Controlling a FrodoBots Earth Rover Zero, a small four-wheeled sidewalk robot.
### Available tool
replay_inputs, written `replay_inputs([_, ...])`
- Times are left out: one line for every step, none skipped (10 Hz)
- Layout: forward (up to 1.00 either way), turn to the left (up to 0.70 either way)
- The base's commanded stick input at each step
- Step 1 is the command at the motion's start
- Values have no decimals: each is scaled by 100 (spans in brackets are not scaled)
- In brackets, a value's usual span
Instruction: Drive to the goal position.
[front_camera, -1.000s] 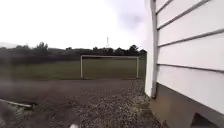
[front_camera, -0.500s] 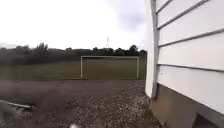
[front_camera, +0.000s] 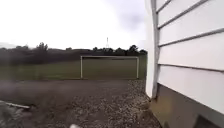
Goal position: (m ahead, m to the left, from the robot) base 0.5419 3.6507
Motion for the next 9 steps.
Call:
replay_inputs([-9, 0])
replay_inputs([-21, 0])
replay_inputs([1, 0])
replay_inputs([3, 0])
replay_inputs([1, 0])
replay_inputs([2, 0])
replay_inputs([4, 0])
replay_inputs([2, 0])
replay_inputs([0, 0])
